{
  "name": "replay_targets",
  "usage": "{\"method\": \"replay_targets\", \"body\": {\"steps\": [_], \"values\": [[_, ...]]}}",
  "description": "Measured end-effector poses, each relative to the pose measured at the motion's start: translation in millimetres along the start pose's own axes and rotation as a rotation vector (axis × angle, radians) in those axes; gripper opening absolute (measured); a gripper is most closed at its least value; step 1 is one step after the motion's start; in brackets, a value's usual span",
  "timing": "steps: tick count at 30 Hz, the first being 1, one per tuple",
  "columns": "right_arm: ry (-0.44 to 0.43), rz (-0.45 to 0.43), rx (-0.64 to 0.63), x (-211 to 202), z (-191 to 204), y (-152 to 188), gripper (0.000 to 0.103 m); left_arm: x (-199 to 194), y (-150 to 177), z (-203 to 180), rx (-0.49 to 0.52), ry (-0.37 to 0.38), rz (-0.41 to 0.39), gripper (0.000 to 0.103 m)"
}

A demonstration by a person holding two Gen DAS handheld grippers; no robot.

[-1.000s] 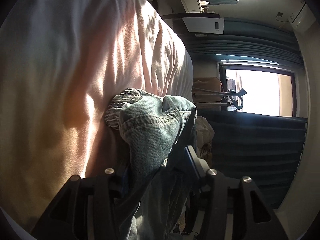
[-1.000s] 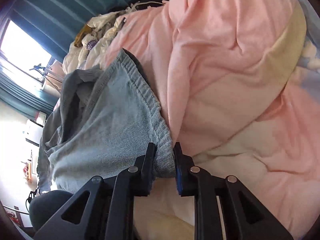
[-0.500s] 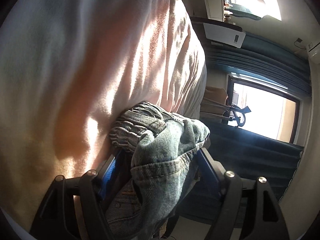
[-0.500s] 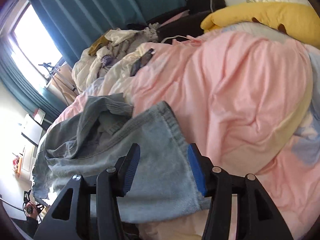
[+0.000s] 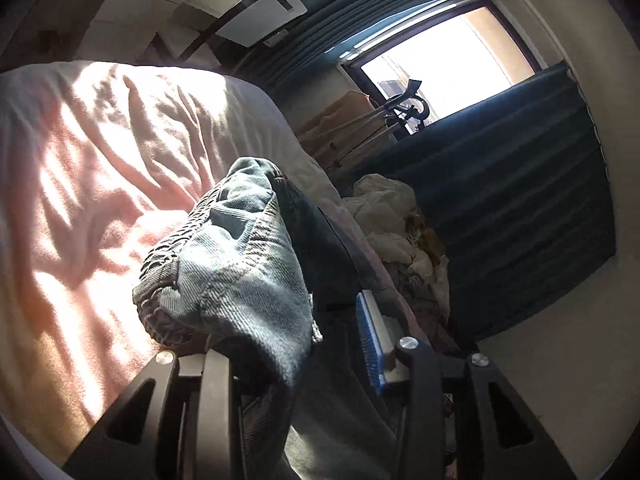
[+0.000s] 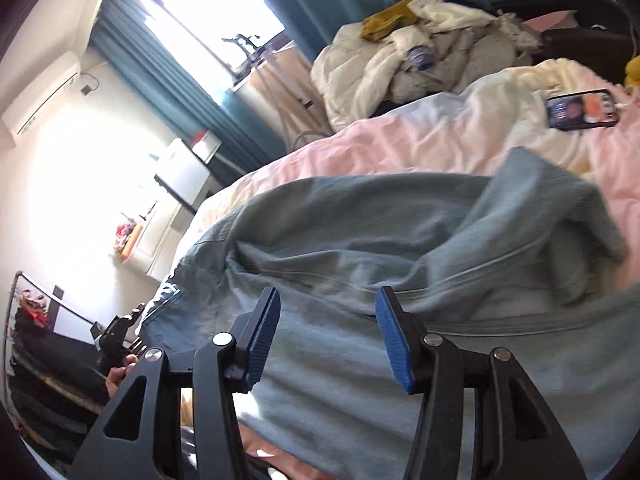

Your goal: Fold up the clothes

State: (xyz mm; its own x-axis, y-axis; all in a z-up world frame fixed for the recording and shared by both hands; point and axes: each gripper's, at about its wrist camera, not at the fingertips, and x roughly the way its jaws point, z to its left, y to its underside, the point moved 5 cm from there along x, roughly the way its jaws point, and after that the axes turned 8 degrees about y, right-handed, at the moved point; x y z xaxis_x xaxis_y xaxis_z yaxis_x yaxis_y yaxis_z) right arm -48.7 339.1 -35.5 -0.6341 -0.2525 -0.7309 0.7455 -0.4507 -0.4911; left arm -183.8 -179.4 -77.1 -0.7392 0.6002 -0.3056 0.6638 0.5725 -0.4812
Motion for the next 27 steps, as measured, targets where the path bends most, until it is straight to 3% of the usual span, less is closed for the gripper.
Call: {"method": "replay_targets", "body": {"steps": [2,6,9,11,16,21,25,27], "values": [[-0.029,0.054,-0.018,34,27,9,0.050,12,14,-13,0.056,-0.015,0.032,0.037],[-0.029,0.154,-0.066,79,35,40,0.050,38,49,-34,0.164,-0.042,0.102,0.037],[-0.028,0.229,-0.102,111,40,64,0.050,68,76,-32,0.181,-0.044,0.224,0.037],[-0.027,0.279,-0.126,133,43,80,0.050,86,85,-9,0.076,-0.058,0.308,0.037],[-0.046,0.348,-0.109,164,39,99,0.050,82,78,26,-0.236,0.063,0.285,0.039],[-0.030,0.347,-0.125,167,40,100,0.050,48,74,36,-0.423,0.177,0.197,0.066],[-0.033,0.340,-0.130,164,40,101,0.050,15,72,64,-0.624,0.235,0.069,0.074],[-0.040,0.339,-0.117,162,39,100,0.050,6,74,83,-0.716,0.219,0.009,0.076]]}}
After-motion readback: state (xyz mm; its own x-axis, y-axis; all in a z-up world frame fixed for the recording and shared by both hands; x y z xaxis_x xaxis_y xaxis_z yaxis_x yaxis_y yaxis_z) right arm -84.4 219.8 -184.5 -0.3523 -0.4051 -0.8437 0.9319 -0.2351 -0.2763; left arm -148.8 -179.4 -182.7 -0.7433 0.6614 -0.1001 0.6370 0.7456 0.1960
